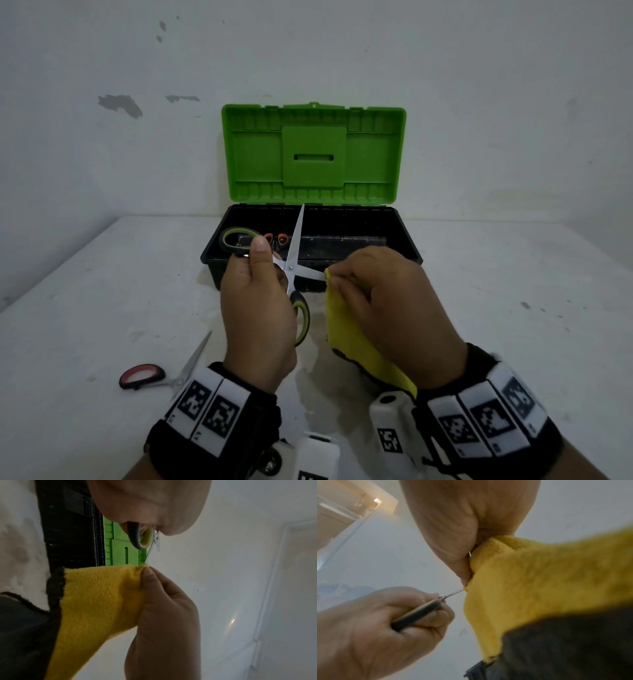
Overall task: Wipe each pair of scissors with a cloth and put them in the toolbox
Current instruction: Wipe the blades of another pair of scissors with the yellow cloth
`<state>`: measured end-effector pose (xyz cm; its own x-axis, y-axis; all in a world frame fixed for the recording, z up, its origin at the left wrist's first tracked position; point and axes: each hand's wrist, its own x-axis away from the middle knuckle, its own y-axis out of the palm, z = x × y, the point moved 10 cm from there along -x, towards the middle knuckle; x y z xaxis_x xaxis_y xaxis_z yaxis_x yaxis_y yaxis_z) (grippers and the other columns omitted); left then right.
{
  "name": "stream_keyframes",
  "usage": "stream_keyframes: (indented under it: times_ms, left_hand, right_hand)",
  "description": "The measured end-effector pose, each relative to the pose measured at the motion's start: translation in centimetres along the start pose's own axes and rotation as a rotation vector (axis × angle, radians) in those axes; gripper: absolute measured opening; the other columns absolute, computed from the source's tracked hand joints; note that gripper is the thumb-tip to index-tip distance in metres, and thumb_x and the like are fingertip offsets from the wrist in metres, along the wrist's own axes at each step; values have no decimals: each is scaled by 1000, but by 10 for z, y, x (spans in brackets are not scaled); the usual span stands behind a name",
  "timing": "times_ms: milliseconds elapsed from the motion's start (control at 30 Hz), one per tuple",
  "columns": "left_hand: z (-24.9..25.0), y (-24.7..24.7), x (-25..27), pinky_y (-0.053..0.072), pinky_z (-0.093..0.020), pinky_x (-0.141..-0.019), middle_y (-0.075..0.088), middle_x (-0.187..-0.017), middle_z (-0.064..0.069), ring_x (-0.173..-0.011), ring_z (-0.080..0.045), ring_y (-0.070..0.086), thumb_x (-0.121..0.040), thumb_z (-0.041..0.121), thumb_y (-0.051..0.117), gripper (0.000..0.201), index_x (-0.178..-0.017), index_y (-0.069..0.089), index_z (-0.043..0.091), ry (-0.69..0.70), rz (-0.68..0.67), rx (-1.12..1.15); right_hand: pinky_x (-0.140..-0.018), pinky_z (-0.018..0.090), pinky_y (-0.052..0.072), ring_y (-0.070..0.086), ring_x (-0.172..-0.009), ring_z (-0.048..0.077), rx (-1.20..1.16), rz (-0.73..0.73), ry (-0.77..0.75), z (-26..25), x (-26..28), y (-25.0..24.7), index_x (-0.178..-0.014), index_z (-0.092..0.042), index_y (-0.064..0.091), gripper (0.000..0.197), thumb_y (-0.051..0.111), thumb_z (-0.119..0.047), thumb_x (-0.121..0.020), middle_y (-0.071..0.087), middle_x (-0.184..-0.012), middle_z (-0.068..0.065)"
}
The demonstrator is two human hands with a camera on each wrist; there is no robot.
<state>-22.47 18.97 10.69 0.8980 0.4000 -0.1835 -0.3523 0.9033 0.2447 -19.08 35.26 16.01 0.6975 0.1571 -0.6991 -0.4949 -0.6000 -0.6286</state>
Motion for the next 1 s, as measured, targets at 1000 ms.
stream_keyframes:
  times_ms: [1000]
  left_hand:
    - [8, 14, 10, 21, -25, -40, 29, -51, 7, -43, -8, 21, -101, 45, 43, 45, -62, 42, 23, -31, -212, -32]
  right_hand:
    - [-65, 15, 55, 67, -75, -5, -326, -418, 334, 29, 8, 5, -88, -30, 77, 11, 68, -36, -89, 73, -82, -20]
